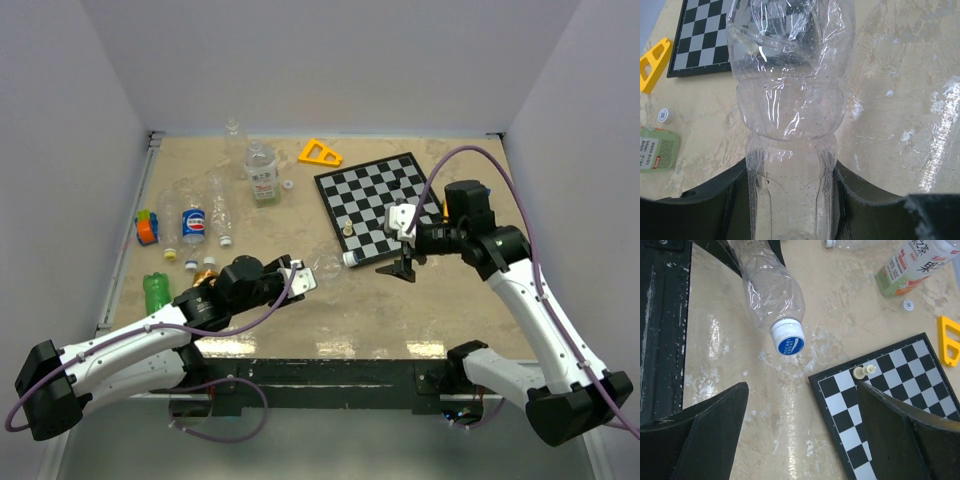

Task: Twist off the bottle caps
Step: Unscrew the bottle cap from the plastic bottle.

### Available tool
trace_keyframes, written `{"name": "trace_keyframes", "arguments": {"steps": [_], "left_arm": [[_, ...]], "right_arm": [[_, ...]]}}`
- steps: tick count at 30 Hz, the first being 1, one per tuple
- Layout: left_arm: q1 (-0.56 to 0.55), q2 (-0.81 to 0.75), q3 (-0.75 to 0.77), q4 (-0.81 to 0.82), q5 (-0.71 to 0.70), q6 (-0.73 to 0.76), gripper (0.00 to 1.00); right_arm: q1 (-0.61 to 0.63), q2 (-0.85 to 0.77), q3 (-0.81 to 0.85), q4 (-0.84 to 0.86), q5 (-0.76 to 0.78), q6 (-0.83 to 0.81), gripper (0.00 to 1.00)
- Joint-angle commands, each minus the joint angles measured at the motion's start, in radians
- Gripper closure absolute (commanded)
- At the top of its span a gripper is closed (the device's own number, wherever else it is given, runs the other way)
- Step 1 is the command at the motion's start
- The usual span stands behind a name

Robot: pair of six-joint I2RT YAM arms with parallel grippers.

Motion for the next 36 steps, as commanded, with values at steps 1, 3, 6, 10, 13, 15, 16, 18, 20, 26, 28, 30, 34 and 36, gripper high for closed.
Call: {"name": "trace_keyframes", "arguments": {"steps": [1, 3, 6, 10, 13, 15, 16, 18, 20, 26, 28, 30, 34, 36], "left_arm": [[0.004, -0.016, 0.013, 0.037, -0.035, -0.008, 1.00], [0.004, -0.021, 0.013, 0.037, -0.070, -0.007, 1.00], [0.004, -0.025, 0.015, 0.038, -0.085, -0.005, 1.00], [0.004, -0.029, 0.012, 0.040, -0.095, -0.004, 1.00], [0.004, -0.025, 0.012, 0.040, -0.092, -0.002, 1.00], [0.004, -0.024, 0.013, 0.040, -0.092, -0.004, 1.00], [0.004, -0.022, 0.013, 0.040, -0.092, -0.002, 1.00], [0.004, -0.019, 0.010, 0.040, -0.089, -0.004, 1.00], [0.004, -0.016, 0.010, 0.038, -0.084, -0.004, 1.00], [0.004, -0.013, 0.013, 0.038, -0.073, -0.007, 1.00], [0.004, -0.012, 0.012, 0.038, -0.072, -0.005, 1.00], [0.004, -0.010, 0.012, 0.038, -0.072, -0.007, 1.00], [0.004, -0.012, 0.012, 0.038, -0.067, -0.007, 1.00], [0.004, -0.010, 0.012, 0.038, -0.069, -0.007, 1.00]], "right_arm": [[-0.003, 0.042, 0.057, -0.027, -0.066, 0.044, 0.08], [-0.003, 0.055, 0.053, -0.027, -0.066, 0.041, 0.08], [-0.003, 0.072, 0.053, -0.015, -0.075, 0.053, 0.08], [-0.003, 0.081, 0.063, 0.025, -0.081, 0.104, 0.08], [-0.003, 0.090, 0.077, 0.037, -0.078, 0.133, 0.08], [-0.003, 0.096, 0.088, 0.040, -0.083, 0.150, 0.08], [-0.003, 0.101, 0.092, 0.036, -0.084, 0.151, 0.08], [-0.003, 0.114, 0.102, 0.042, -0.089, 0.170, 0.08], [-0.003, 0.131, 0.109, 0.039, -0.100, 0.180, 0.08], [0.027, 0.225, 0.114, 0.034, -0.134, 0.203, 0.09], [0.061, 0.256, 0.117, 0.034, -0.132, 0.205, 0.10], [0.081, 0.286, 0.131, 0.033, -0.149, 0.206, 0.12], [0.098, 0.357, 0.183, -0.024, -0.192, 0.176, 0.21], [0.104, 0.386, 0.201, -0.042, -0.201, 0.164, 0.27]]}}
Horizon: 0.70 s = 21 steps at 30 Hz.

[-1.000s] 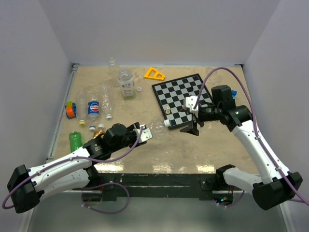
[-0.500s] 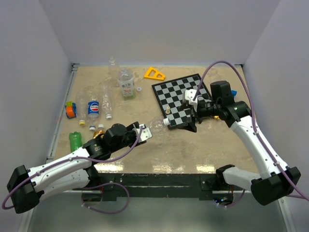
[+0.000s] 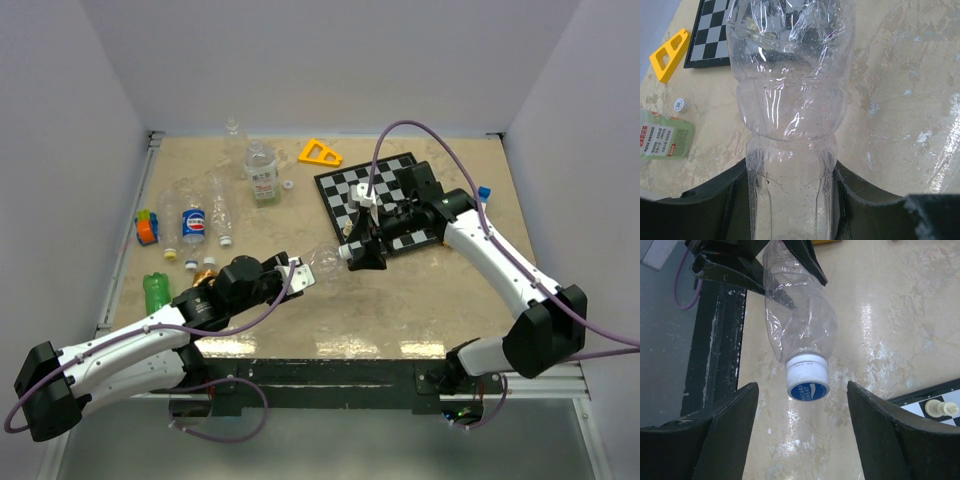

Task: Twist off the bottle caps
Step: Unscrew the bottle cap from the plastic bottle.

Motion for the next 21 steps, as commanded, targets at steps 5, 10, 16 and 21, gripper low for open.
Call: {"name": "trace_keyframes", "arguments": {"steps": [5, 10, 16, 21], "left_arm": [[0.004, 0.000, 0.013, 0.038, 0.008, -0.007, 1.00], [0.004, 0.000, 0.010, 0.038, 0.008, -0.007, 1.00], [0.004, -0.007, 0.010, 0.038, 0.010, -0.008, 1.00], [0.004, -0.004, 0.010, 0.040, 0.030, -0.008, 1.00]], "right_arm": [[0.017, 0.050, 0.099, -0.063, -0.077, -0.036, 0.49], [0.019, 0.039, 0.093, -0.067, -0.066, -0.051, 0.77], [0.023, 0.027, 0.097, -0.122, -0.045, -0.131, 0.98], [0.042, -0.012, 0.084, -0.165, -0.002, -0.339, 1.00]]}}
